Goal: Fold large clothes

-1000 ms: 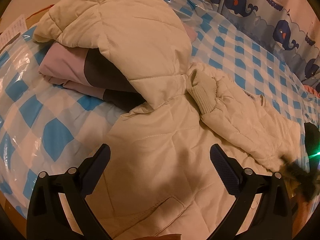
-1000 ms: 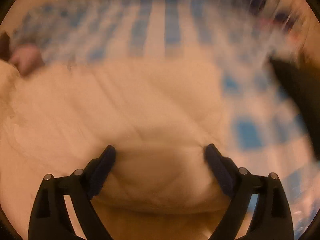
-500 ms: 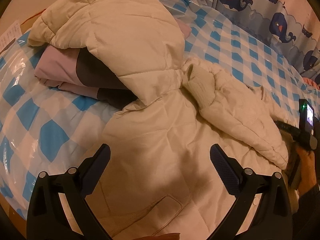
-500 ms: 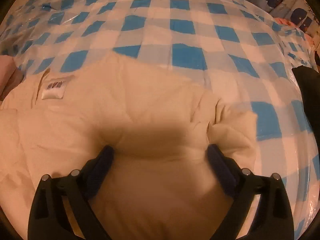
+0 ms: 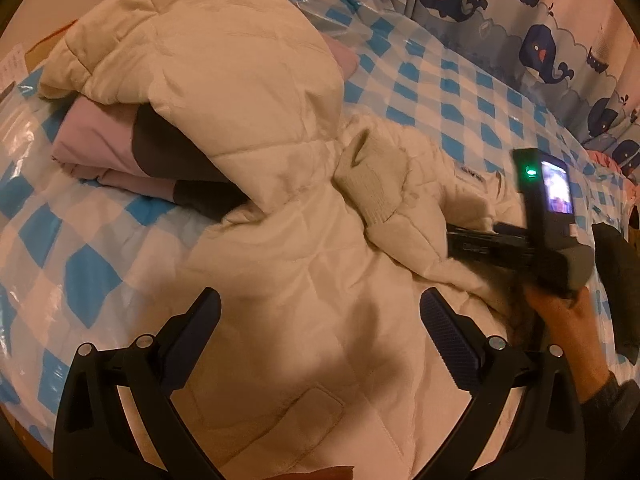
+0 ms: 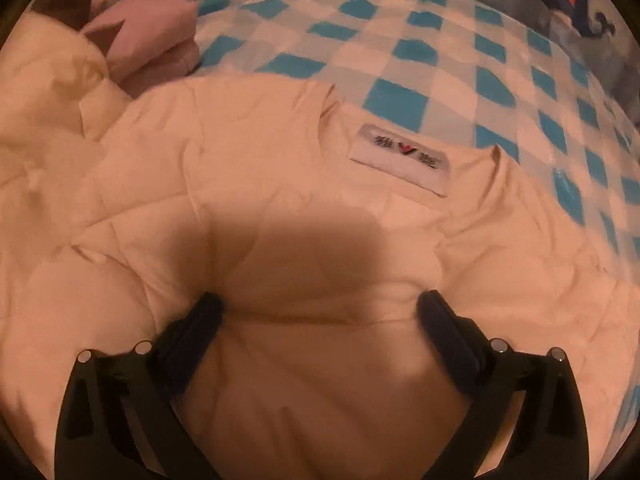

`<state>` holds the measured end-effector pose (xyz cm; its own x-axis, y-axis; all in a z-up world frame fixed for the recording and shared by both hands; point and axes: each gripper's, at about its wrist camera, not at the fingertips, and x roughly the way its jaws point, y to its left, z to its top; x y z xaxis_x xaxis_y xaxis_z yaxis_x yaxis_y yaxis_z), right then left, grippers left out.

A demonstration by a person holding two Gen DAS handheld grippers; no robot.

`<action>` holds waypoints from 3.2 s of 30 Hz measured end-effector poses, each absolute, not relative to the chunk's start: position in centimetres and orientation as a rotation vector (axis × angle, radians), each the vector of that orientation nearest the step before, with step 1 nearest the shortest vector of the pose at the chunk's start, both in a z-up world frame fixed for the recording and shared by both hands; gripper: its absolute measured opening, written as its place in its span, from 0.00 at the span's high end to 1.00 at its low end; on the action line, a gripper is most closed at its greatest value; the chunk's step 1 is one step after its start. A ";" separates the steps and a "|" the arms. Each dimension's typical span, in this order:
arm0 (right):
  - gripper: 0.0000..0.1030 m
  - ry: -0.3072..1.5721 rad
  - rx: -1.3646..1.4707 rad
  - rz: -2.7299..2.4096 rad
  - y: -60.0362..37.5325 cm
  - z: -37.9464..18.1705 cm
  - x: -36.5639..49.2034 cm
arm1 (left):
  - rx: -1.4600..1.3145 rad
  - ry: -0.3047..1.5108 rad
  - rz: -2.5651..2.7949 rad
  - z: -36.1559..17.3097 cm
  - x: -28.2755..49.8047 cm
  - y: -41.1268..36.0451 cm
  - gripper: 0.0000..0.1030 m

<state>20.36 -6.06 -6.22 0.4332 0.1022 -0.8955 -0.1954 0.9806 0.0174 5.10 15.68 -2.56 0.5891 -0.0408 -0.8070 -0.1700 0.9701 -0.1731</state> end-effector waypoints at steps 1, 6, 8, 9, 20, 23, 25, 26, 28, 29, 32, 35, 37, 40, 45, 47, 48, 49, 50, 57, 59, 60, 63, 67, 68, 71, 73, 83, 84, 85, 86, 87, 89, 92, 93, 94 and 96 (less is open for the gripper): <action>0.07 1.084 -0.057 0.197 -6.7 -5.0 19.4 | -0.253 0.933 0.081 -2.3 5.1 16.0 0.07; 0.07 0.926 -0.015 0.259 -10.1 1.2 8.1 | -0.349 0.919 0.022 -1.0 4.9 18.2 0.07; 0.07 0.921 0.012 0.273 -11.9 1.6 4.1 | -0.440 0.898 -0.044 0.1 4.7 20.2 0.07; 0.07 0.927 0.039 0.290 -13.0 1.4 1.9 | -0.482 0.888 -0.069 0.5 4.7 21.4 0.07; 0.07 0.961 0.235 0.257 -18.3 -5.0 -4.2 | -0.967 0.702 -0.172 1.6 8.7 42.3 0.07; 0.07 0.960 0.235 0.262 -18.4 -5.4 -4.2 | -1.026 0.666 -0.128 0.4 10.1 46.0 0.07; 0.07 0.960 0.255 0.271 -18.8 -5.6 -4.0 | -1.052 0.639 -0.099 -0.4 10.5 47.7 0.07; 0.07 0.960 0.260 0.273 -18.9 -5.7 -4.0 | -1.084 0.624 -0.098 -1.1 10.9 48.5 0.07; 0.07 0.963 0.260 0.274 -18.8 -5.8 -4.0 | -1.132 0.612 -0.102 -2.0 11.6 49.8 0.07; 0.07 0.962 0.257 0.273 -18.8 -5.8 -4.0 | -1.159 0.606 -0.092 -2.6 12.1 50.4 0.07; 0.07 0.962 0.257 0.274 -19.0 -6.0 -4.0 | -1.204 0.574 -0.078 -3.1 12.8 51.9 0.07; 0.07 0.961 0.257 0.273 -18.9 -6.0 -4.0 | -1.248 0.539 -0.063 -3.3 13.5 53.0 0.07; 0.07 0.961 0.256 0.273 -18.9 -6.0 -4.1 | -1.255 0.563 -0.062 -3.4 14.3 53.1 0.07; 0.07 0.960 0.256 0.273 -18.9 -6.0 -4.1 | -1.250 0.624 -0.084 -3.7 15.6 52.5 0.07; 0.07 0.950 0.259 0.276 -19.0 -5.9 -4.2 | -1.231 0.523 -0.077 -2.5 15.1 52.3 0.31; 0.07 0.923 0.267 0.279 -19.1 -5.6 -4.4 | -1.145 0.544 -0.026 -1.3 15.3 51.9 0.71; 0.07 0.905 0.272 0.279 -19.3 -5.4 -4.6 | -1.100 0.562 -0.001 -0.7 15.4 51.6 0.76; 0.07 0.887 0.273 0.268 -19.3 -5.0 -4.8 | -1.053 0.560 0.007 0.1 15.3 51.1 0.83; 0.07 0.861 0.267 0.249 -19.3 -4.4 -5.1 | -0.986 0.559 0.028 1.1 15.1 50.5 0.84; 0.07 0.769 0.155 0.116 -20.2 -0.1 -3.9 | -0.543 0.483 0.070 9.1 13.0 42.7 0.87; 0.07 0.779 0.142 0.092 -21.1 0.1 -2.6 | -0.450 0.451 0.049 11.4 12.4 39.8 0.87; 0.07 0.784 0.121 0.059 -21.6 0.3 -1.7 | -0.419 0.441 0.042 12.3 12.4 38.8 0.87; 0.07 0.810 0.128 0.038 -23.4 0.2 -0.5 | -0.307 0.410 -0.003 15.3 11.6 34.3 0.87; 0.07 0.829 0.151 0.050 -25.1 -1.0 -0.5 | -0.217 0.398 -0.078 17.7 10.7 28.5 0.87; 0.07 0.834 0.168 0.056 -25.5 -1.5 -0.6 | -0.203 0.398 -0.094 18.1 10.2 27.2 0.87; 0.07 0.840 0.223 0.093 -26.1 -1.7 -0.4 | -0.154 0.404 -0.147 18.9 10.2 22.8 0.87; 0.07 0.812 0.272 0.150 -26.3 -1.1 -0.3 | -0.123 0.411 -0.192 18.8 9.4 19.6 0.88; 0.07 0.736 0.417 0.265 -27.0 1.1 0.0 | 0.032 0.474 -0.433 14.5 7.7 4.8 0.88; 0.07 0.738 0.440 0.269 -27.2 1.0 0.1 | 0.044 0.482 -0.455 13.8 7.5 3.6 0.88; 0.07 0.739 0.458 0.273 -27.5 0.9 0.1 | 0.054 0.493 -0.485 13.0 7.2 2.2 0.88; 0.07 0.741 0.480 0.277 -27.8 0.7 0.2 | 0.059 0.503 -0.505 12.4 7.2 1.1 0.88; 0.07 0.743 0.515 0.286 -28.2 0.4 0.3 | 0.064 0.511 -0.524 11.7 7.1 0.1 0.88; 0.07 0.748 0.599 0.320 -28.9 -0.2 0.6 | 0.075 0.528 -0.563 10.3 6.8 -1.9 0.88; 0.07 0.754 0.778 0.394 -30.4 -1.5 1.1 | 0.132 0.568 -0.621 7.6 6.5 -4.8 0.88; 0.07 0.752 0.841 0.419 -30.9 -2.0 1.2 | 0.166 0.598 -0.643 6.3 6.4 -5.9 0.87; 0.07 0.756 0.914 0.446 -31.4 -2.6 1.4 | 0.212 0.631 -0.665 4.7 6.2 -7.1 0.87; 0.07 0.764 1.012 0.489 -32.2 -3.5 1.8 | 0.277 0.673 -0.692 2.3 5.8 -8.6 0.86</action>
